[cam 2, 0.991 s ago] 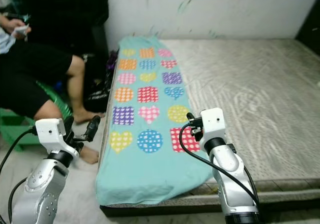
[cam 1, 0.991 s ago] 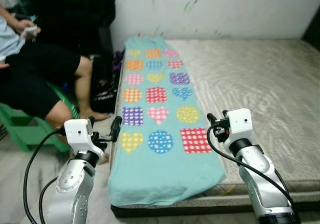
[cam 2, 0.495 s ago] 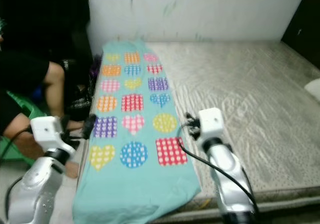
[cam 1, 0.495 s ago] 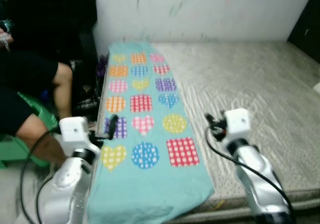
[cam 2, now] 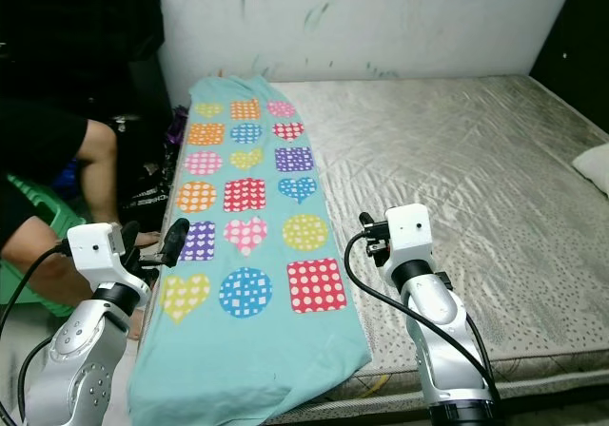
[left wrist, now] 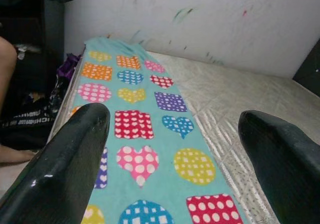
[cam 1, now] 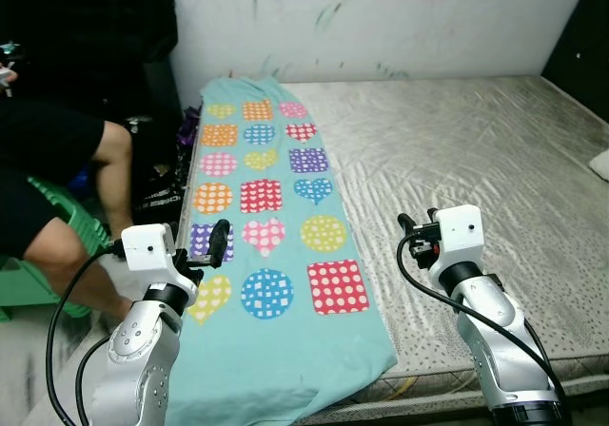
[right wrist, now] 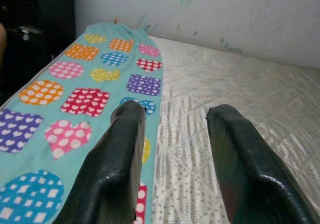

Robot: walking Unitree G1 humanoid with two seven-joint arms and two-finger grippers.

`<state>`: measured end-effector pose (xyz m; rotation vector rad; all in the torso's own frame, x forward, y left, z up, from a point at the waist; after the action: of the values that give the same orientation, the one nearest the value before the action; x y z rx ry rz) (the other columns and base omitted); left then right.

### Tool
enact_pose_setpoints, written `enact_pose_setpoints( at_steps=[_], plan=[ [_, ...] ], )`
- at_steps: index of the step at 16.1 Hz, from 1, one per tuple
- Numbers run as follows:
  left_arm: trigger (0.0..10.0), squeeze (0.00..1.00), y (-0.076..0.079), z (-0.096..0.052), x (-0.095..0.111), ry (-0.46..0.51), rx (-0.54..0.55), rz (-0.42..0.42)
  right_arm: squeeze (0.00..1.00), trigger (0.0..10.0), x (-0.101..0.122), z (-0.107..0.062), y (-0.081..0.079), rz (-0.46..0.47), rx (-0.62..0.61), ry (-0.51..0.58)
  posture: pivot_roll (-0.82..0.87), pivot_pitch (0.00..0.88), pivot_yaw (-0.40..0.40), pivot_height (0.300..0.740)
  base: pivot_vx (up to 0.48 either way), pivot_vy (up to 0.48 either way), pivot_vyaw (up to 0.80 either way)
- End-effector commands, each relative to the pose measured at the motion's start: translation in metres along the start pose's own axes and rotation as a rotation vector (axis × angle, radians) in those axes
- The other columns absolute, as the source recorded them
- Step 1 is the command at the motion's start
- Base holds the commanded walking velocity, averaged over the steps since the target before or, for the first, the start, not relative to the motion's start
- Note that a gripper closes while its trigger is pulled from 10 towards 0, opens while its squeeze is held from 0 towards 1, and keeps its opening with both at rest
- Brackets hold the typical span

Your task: Clean up the room

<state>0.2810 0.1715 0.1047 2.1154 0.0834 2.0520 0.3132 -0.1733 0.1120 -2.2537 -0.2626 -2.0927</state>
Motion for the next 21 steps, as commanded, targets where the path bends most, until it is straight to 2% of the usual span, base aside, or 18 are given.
enact_pose_setpoints(
  at_steps=[1, 7, 13, 17, 21],
  plan=[
    [10.0, 0.00, -0.001, 0.000, 0.001, -0.005, 0.000, 0.010, 0.00, 10.0, 0.001, 0.001, -0.002, 0.003, 0.005, 0.000, -0.06, 0.018, -0.007, 0.740, 0.000, 0.000, 0.00],
    [10.0, 0.00, 0.002, -0.004, 0.001, -0.013, -0.011, -0.001, 0.00, 10.0, 0.002, 0.000, -0.006, 0.015, 0.020, 0.003, -0.06, 0.041, -0.004, 0.740, 0.000, 0.000, 0.00],
    [10.0, 0.00, -0.002, -0.025, 0.003, -0.040, 0.012, -0.009, 0.00, 10.0, -0.012, -0.021, -0.010, 0.031, 0.046, -0.075, -0.04, 0.131, -0.026, 0.740, 0.000, 0.000, 0.00],
    [10.0, 0.00, -0.002, -0.033, 0.006, -0.051, 0.031, -0.019, 0.00, 10.0, -0.011, -0.024, -0.009, 0.027, 0.064, -0.096, -0.05, 0.183, -0.036, 0.740, 0.000, 0.000, 0.00],
    [10.0, 0.00, -0.003, -0.043, 0.007, -0.077, 0.049, -0.026, 0.00, 10.0, -0.014, -0.036, -0.010, 0.029, 0.079, -0.125, -0.04, 0.225, -0.041, 0.740, 0.000, 0.000, 0.00]
  ],
)
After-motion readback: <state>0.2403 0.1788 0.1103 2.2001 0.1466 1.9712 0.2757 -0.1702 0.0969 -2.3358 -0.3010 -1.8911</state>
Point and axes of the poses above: a point about 5 cm out from each wrist's last joint towards the gripper, its own z axis pointing out of the wrist towards the gripper, its own x axis along the axis of the wrist's last joint, y = z × x, the point moved 2 cm from there along z, pointing out of the wrist towards the gripper, and after that the axes turned 4 degrees about z, right-handed, at the moved point
